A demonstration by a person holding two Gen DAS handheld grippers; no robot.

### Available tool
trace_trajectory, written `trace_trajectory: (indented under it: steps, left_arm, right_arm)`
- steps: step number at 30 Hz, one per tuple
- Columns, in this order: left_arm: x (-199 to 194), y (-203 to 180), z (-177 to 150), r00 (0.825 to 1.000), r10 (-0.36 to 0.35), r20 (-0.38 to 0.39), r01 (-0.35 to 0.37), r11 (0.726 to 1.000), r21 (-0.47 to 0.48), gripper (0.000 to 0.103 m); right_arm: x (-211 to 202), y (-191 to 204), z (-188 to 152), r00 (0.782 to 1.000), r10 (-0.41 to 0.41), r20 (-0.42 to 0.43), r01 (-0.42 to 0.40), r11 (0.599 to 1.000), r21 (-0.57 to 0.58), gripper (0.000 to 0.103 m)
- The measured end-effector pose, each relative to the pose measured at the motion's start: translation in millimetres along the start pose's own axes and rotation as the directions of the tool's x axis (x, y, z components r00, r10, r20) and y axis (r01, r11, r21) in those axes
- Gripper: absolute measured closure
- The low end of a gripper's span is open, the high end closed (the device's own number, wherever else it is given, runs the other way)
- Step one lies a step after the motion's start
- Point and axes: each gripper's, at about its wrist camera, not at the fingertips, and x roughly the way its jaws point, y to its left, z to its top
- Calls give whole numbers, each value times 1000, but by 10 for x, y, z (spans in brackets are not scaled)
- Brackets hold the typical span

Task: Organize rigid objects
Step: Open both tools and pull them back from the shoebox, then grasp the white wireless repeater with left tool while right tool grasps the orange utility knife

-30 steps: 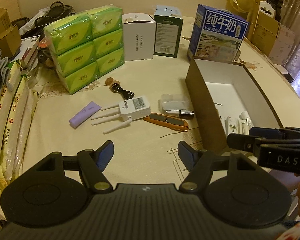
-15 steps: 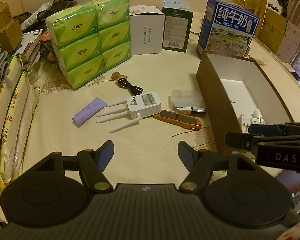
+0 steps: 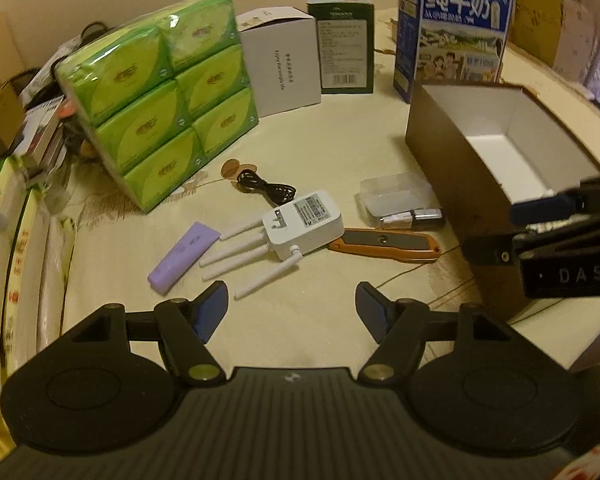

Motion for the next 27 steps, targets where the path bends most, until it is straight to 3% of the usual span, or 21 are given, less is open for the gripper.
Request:
trace_trajectory:
  steps: [12, 18, 27]
  left_arm:
    - [917, 67, -6, 998, 18, -54, -10, 990, 140, 43]
    - [1311, 158, -59, 995, 5, -98, 13, 983, 184, 55]
    - [1615, 200, -130, 992, -42, -121, 68, 973, 222, 66]
  right_arm:
    - [665, -22, 118, 997, 7, -71, -8, 1000, -17, 45]
    - [1014, -29, 173, 994, -11, -106, 6, 999, -49, 45]
    - [1542, -71, 225, 981, -70, -180, 50, 992, -112, 45]
